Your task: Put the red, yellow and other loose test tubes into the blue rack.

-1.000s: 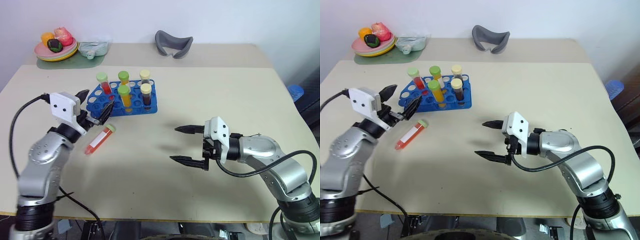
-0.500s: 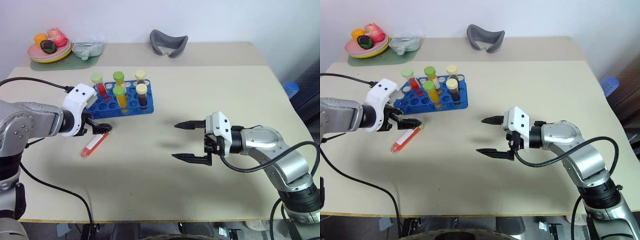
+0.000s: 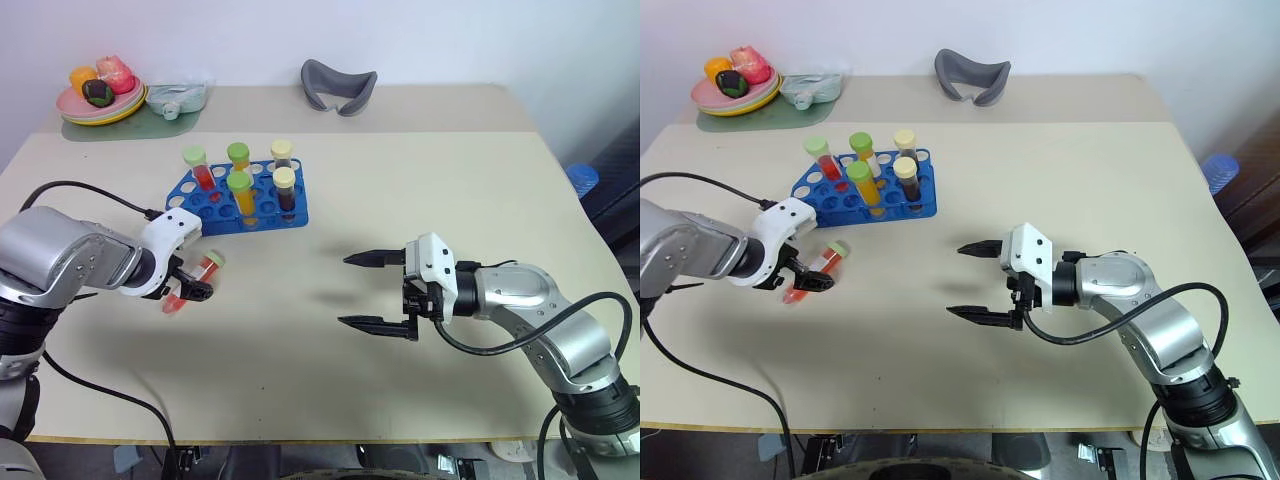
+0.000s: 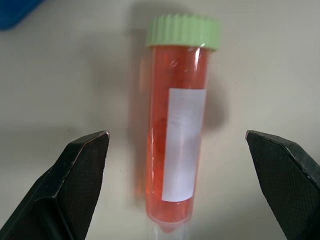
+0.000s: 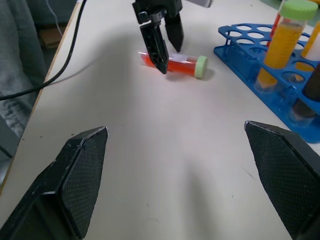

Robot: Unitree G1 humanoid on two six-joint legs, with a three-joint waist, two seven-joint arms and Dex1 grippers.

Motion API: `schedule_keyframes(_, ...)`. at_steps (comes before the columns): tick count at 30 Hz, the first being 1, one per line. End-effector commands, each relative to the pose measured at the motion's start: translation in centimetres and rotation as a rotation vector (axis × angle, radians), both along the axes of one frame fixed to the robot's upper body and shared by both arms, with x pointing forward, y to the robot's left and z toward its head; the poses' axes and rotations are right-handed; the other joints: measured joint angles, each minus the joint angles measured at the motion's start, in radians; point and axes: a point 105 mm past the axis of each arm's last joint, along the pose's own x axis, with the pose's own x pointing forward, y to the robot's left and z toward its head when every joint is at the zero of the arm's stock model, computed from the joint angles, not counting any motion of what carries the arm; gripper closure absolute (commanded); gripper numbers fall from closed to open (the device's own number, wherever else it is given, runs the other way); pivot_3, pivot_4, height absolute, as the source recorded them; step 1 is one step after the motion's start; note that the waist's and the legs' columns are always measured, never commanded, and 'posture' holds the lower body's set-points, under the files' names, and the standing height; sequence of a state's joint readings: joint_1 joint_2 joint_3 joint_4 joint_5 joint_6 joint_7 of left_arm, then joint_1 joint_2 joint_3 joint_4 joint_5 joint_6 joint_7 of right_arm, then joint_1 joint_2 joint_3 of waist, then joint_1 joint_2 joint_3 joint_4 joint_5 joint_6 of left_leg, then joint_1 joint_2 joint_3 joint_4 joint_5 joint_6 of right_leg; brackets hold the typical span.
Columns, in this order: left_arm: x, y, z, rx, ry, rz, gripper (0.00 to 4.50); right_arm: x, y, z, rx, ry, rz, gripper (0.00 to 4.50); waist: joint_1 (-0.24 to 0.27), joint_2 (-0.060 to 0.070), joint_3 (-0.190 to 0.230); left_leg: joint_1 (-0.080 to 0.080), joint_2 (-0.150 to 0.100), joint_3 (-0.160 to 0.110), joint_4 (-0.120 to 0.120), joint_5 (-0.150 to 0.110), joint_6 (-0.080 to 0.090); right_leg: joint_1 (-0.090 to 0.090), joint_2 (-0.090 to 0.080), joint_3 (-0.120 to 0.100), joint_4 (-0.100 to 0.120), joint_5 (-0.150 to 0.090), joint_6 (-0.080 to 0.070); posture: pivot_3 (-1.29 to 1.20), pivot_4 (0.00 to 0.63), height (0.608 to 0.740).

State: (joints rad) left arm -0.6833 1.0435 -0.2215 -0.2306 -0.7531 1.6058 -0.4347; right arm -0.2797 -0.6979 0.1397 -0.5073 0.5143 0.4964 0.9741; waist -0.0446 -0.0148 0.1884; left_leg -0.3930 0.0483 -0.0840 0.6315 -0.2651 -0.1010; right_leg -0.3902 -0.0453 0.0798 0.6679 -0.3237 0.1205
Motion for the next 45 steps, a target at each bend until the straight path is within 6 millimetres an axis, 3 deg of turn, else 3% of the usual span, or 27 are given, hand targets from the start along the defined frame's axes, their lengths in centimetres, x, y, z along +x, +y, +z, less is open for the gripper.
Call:
schedule_keyframes(1,0.6,0.5,0.2,0.004,-0.017,0.024,0.03,-0.8,0.6,0.7,0.02,-0.041,0.028,0.0,-0.001,0.0,0.0,0.0,0.0,0.0,0.0,0.0,0.0,0.0,0.0,0.0,0.0,0.0,0.0,0.0,0.15,0.74)
schedule_keyframes(12,1.6,1.0,-1.2,0.022,0.005,0.015,0.03,-0.7,1.0,0.8,0.028,-0.043,0.032,0.0,0.001,0.002,-0.001,0.001,0.0,0.0,0.001,0.0,0.0,0.001,0.0,0.0,0.001,0.0,0.0,0.0,0.15,0.74)
schedule_keyframes(15,1.6,1.1,-1.3,0.033,0.001,0.012,0.85,-0.8,1.0,0.8,0.028,-0.042,0.031,0.0,0.001,0.002,-0.001,0.001,0.0,0.0,0.001,0.0,0.0,0.001,0.0,0.0,0.001,0.0,0.0,0.0,0.15,0.74)
schedule_keyframes(19,1.8,1.2,-1.2,0.044,-0.012,0.013,2.77,-0.7,1.1,0.8,0.029,-0.041,0.033,0.0,0.001,0.002,-0.001,0.001,0.0,0.0,0.001,0.0,0.0,0.001,0.0,0.0,0.001,0.0,0.0,0.0,0.15,0.74)
schedule_keyframes(28,1.5,1.7,-0.8,0.048,-0.027,0.034,2.77,-0.6,1.3,0.9,0.03,-0.045,0.044,0.0,-0.001,0.002,-0.001,0.001,0.0,0.0,0.001,0.0,0.0,0.001,0.0,0.0,0.001,0.0,0.0,0.0,0.15,0.74)
schedule_keyframes(31,1.5,1.9,-0.7,0.05,-0.038,0.051,3.56,-0.6,1.3,0.9,0.029,-0.045,0.049,0.0,-0.001,0.002,-0.001,0.001,0.0,0.0,0.001,0.0,0.0,0.0,0.0,0.0,0.001,0.0,0.0,0.0,0.15,0.74)
schedule_keyframes(34,1.5,1.9,-0.2,0.046,-0.057,0.053,3.68,-0.5,1.3,0.9,0.028,-0.046,0.052,0.0,-0.001,0.002,-0.001,0.001,0.0,0.0,0.001,0.0,0.0,0.0,0.0,0.0,0.001,0.0,0.0,0.0,0.15,0.74)
schedule_keyframes(39,1.7,3.2,3.1,-0.003,-0.22,0.098,3.68,-0.5,1.2,0.9,0.029,-0.048,0.046,0.0,-0.002,0.001,-0.001,0.0,0.0,0.0,0.001,0.0,0.0,0.0,0.0,0.0,0.002,0.0,0.0,0.0,0.15,0.74)
schedule_keyframes(43,2.7,3.7,9.4,-0.108,-0.686,0.076,3.68,-0.6,1.0,0.9,0.032,-0.04,0.034,0.0,0.002,0.001,0.0,0.0,0.0,0.0,0.0,0.0,0.0,-0.001,-0.001,0.0,0.001,0.0,0.0,0.0,0.15,0.74)
schedule_keyframes(45,2.8,4.3,11.6,-0.123,-0.887,0.109,3.68,-0.6,1.0,0.9,0.038,-0.035,0.034,0.0,0.004,0.0,0.0,-0.001,0.0,0.0,0.001,0.0,0.0,-0.001,-0.001,0.0,0.001,0.0,0.0,0.0,0.15,0.74)
